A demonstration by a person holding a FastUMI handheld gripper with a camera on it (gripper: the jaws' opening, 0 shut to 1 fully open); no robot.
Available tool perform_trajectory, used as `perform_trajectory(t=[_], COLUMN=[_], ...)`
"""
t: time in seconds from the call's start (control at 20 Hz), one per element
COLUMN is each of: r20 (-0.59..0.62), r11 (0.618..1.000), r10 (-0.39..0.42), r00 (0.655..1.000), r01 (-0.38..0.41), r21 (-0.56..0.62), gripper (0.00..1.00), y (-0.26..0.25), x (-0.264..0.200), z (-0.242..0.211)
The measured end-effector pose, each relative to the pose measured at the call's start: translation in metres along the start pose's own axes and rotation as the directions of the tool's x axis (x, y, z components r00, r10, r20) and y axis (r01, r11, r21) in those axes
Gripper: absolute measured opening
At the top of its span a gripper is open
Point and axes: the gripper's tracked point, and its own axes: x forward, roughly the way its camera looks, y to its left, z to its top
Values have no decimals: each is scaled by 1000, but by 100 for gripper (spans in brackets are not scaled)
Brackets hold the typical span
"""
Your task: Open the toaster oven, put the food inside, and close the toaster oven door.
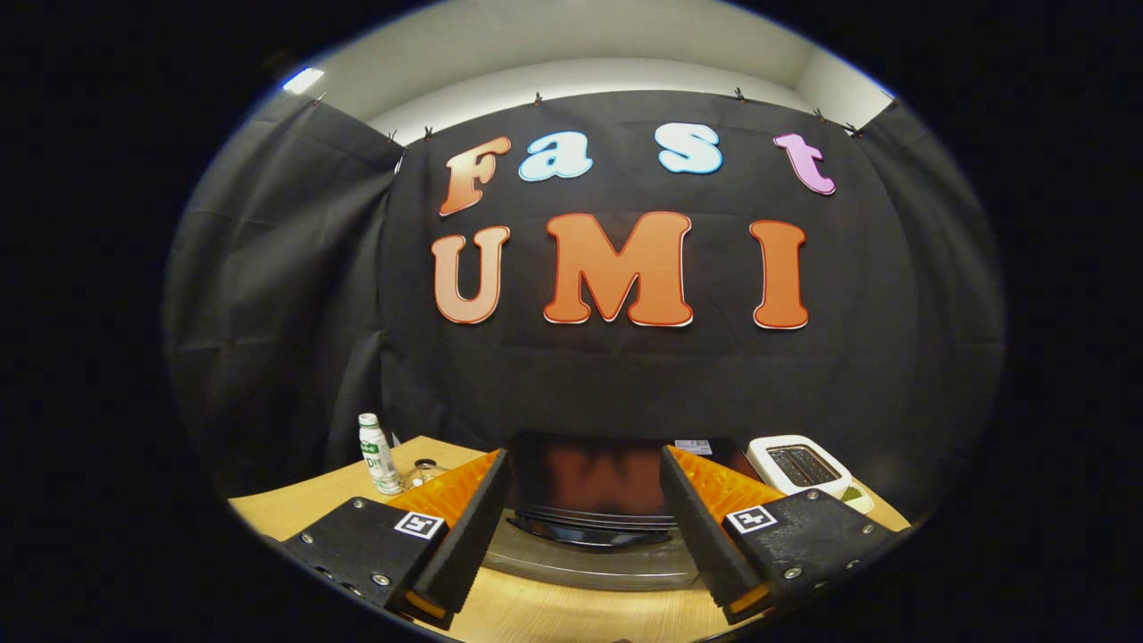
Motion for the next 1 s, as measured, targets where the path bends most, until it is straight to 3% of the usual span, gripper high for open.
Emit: perform_trajectory(t=[0.2, 0.45, 0.65, 1.0], r20=[-95, -146, -101, -81], r11=[999, 999, 997, 997], r10=[-29, -37, -42, -8], r00=[995, 989, 994, 997], r01=[32, 42, 48, 14], r21=[28, 31, 60, 70], gripper=[99, 99, 99, 81], y=[-4, -2, -2, 9], x=[23, 33, 32, -21], z=[-47, -74, -73, -84])
